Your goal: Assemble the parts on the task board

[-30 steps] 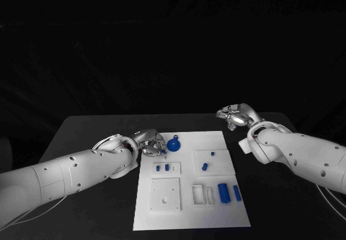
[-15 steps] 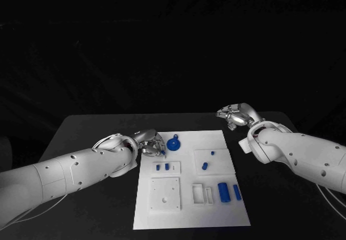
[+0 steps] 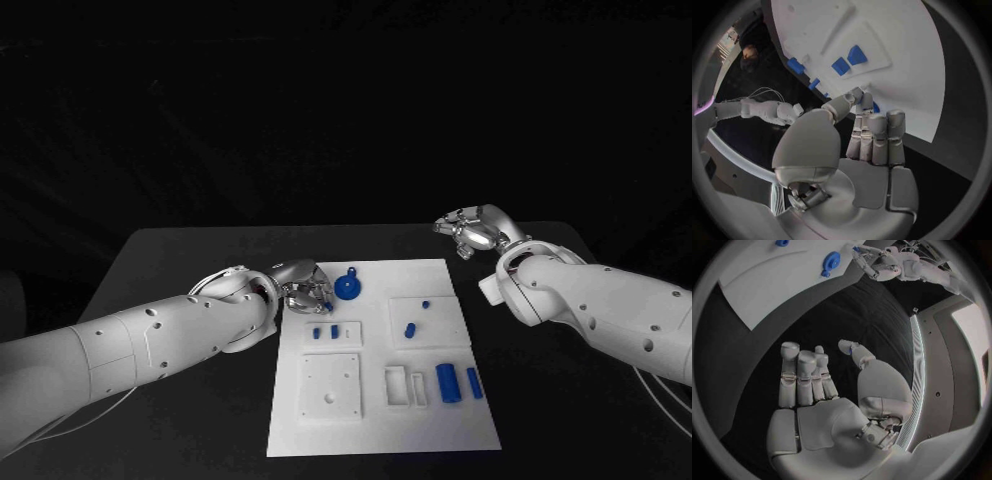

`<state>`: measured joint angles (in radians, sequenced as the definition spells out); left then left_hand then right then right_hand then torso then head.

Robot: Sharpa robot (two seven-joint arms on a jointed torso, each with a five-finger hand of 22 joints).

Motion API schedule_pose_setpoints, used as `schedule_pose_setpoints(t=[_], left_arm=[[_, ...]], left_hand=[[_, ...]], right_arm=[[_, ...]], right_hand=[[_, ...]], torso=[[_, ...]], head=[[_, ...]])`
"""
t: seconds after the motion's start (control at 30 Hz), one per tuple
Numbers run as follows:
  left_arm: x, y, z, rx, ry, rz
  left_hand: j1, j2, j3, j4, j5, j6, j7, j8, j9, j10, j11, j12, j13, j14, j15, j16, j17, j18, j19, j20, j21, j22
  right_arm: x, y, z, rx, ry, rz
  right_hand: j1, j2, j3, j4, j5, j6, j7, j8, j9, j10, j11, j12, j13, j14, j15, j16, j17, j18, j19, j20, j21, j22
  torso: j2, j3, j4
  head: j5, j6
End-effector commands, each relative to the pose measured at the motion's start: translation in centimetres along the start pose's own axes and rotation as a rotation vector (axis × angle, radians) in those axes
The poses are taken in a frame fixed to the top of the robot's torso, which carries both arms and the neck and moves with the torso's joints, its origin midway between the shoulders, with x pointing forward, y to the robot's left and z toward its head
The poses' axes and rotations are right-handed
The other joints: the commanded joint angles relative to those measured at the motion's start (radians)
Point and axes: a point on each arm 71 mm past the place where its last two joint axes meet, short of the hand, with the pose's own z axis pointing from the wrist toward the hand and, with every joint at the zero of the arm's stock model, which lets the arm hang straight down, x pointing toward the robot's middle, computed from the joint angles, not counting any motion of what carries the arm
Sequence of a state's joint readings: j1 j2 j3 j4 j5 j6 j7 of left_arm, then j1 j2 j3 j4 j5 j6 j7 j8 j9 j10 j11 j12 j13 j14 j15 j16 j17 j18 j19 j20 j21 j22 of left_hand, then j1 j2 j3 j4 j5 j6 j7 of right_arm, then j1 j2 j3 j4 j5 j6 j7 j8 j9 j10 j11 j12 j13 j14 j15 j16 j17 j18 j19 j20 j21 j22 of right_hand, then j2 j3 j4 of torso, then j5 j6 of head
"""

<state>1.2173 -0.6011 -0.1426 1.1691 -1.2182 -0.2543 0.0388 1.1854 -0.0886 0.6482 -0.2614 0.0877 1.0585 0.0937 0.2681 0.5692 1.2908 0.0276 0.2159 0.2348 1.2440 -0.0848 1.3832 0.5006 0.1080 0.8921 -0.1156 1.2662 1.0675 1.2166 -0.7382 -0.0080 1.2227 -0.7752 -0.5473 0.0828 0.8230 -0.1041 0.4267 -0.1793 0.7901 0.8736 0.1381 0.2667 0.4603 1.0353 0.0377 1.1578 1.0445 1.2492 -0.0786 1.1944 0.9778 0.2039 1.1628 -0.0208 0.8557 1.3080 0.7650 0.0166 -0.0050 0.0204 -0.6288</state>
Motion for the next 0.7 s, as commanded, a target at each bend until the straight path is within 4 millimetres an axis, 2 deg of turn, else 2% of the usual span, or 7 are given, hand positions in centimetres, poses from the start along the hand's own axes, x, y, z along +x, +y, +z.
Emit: schedule_pose_setpoints(t=[0.03,0.7], left_arm=[[0.20,-0.02,0.03,0.000,0.021,0.009],[0.94,0.28,-0.10,-0.006,0.038,0.008]], left_hand=[[-0.005,0.007,0.006,-0.003,0.006,0.009,0.004,0.007,0.002,0.008,-0.001,-0.003,0.001,0.002,-0.002,0.003,-0.001,0.034,0.001,-0.063,0.006,0.001],[-0.006,0.008,0.007,-0.005,0.008,0.010,0.004,0.007,0.001,0.008,-0.001,-0.004,0.001,0.002,-0.002,0.003,-0.002,0.034,0.001,-0.063,0.007,0.002]], right_arm=[[0.14,0.10,-0.02,-0.013,0.014,-0.002],[0.09,0.03,-0.05,-0.012,0.014,-0.003]], right_hand=[[-0.004,0.006,0.002,-0.004,0.003,-0.001,0.005,0.005,-0.001,-0.002,-0.009,0.005,-0.001,0.003,-0.003,0.003,-0.001,0.058,0.002,-0.009,-0.006,0.016],[-0.004,0.006,0.002,-0.004,0.004,-0.001,0.005,0.005,-0.001,-0.002,-0.009,0.005,-0.002,0.003,-0.003,0.003,-0.001,0.058,0.002,-0.008,-0.006,0.016]], torso=[[0.000,0.0003,-0.0003],[0.000,0.0003,0.0002]], head=[[0.001,-0.001],[0.000,-0.004]])
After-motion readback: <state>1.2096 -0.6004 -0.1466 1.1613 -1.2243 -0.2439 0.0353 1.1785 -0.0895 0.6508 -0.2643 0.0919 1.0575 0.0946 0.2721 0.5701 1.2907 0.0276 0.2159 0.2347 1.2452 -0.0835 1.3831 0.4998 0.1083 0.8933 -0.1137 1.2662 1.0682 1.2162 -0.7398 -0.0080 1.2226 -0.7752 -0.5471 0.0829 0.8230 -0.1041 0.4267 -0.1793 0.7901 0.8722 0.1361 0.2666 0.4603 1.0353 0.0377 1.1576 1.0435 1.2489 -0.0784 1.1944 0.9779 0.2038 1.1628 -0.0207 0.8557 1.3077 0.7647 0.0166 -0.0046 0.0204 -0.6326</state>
